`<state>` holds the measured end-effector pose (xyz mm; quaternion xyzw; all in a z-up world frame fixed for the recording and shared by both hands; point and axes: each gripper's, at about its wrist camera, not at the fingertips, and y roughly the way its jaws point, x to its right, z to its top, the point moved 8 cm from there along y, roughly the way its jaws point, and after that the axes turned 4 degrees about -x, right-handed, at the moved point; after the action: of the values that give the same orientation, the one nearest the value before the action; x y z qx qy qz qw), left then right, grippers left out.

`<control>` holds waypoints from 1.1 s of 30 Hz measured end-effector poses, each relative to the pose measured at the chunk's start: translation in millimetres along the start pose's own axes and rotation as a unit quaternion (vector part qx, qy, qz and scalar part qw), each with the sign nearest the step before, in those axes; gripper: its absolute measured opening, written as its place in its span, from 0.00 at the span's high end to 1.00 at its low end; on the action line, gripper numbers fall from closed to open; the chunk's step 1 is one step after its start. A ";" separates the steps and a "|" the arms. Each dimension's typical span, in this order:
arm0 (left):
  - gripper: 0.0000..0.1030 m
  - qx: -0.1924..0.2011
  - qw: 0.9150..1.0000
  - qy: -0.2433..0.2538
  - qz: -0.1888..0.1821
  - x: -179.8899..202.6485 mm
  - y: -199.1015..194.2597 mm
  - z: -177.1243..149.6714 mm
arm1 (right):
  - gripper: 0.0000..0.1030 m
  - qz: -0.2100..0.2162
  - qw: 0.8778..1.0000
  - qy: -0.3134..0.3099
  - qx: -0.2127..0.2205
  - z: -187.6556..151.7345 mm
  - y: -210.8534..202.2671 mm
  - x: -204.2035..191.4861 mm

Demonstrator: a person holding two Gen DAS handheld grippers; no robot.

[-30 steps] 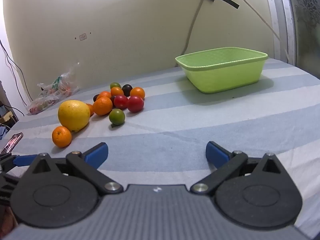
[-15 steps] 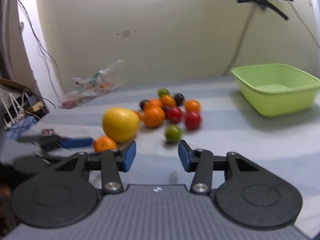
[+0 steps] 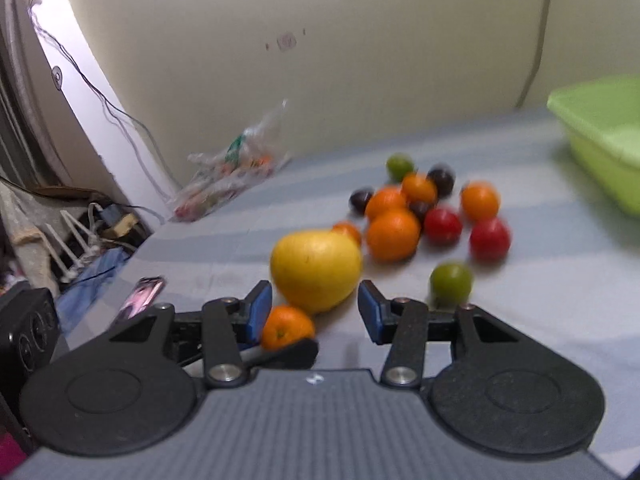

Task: Organize fruits
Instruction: 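Reach the left tool to the mandarin in front and grasp it, then carry the mandarin into the green basket and open the left tool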

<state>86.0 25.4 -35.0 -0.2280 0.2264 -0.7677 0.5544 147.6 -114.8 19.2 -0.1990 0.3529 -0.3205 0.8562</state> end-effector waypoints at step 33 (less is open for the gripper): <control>0.76 -0.041 0.975 -0.117 -0.183 1.2 -8.8 19.3 | 0.68 -0.069 0.970 -0.233 0.011 -41.6 2.5 -5.2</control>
<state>90.7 25.0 -14.2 -0.3762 0.1454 -0.8143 0.4174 115.4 -114.2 -7.7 -0.2829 0.1251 -0.3274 0.8928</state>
